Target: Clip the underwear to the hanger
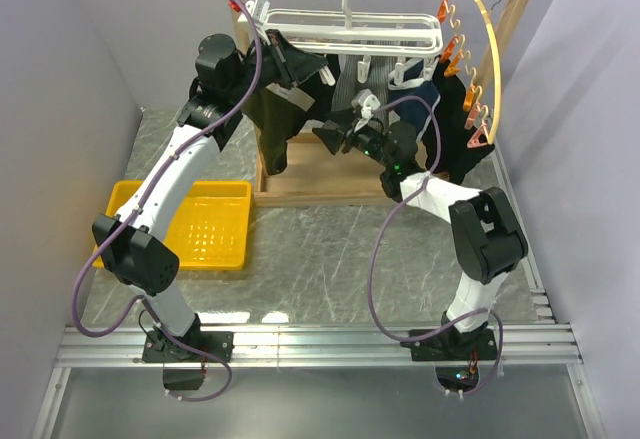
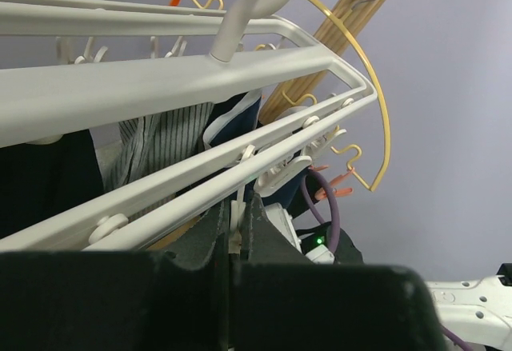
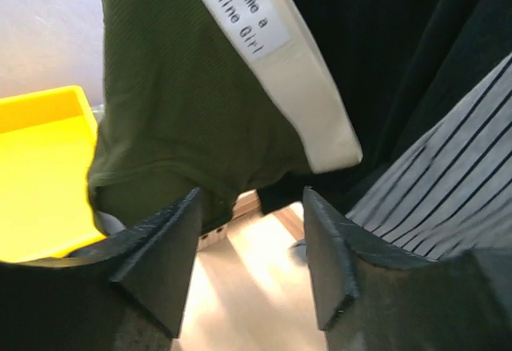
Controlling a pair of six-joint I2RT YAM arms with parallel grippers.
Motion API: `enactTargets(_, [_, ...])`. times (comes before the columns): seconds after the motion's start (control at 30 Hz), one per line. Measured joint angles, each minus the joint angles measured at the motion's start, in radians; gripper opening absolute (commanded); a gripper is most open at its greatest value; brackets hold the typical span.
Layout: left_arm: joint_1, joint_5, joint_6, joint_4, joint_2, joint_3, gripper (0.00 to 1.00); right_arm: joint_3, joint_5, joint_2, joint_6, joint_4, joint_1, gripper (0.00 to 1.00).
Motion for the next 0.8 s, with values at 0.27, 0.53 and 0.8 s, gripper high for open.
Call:
enactTargets(0.27, [0.0,0.01,0.0,0.002,0.0,0.0,0.0,0.099,-0.09,0.094,-0.103,0.007,-0.018,0.74])
enactTargets(0.53, [0.001,0.018,0.005,0.003,0.0,0.0,0.0,0.196,-0.151,0.169,-0.205,0.011,-0.02,0.74])
enactTargets(0.8, [0.003,0.026,0.008,0.006,0.0,0.0,0.0,0.294,-0.171,0.25,-0.23,0.01,-0.024,0.74])
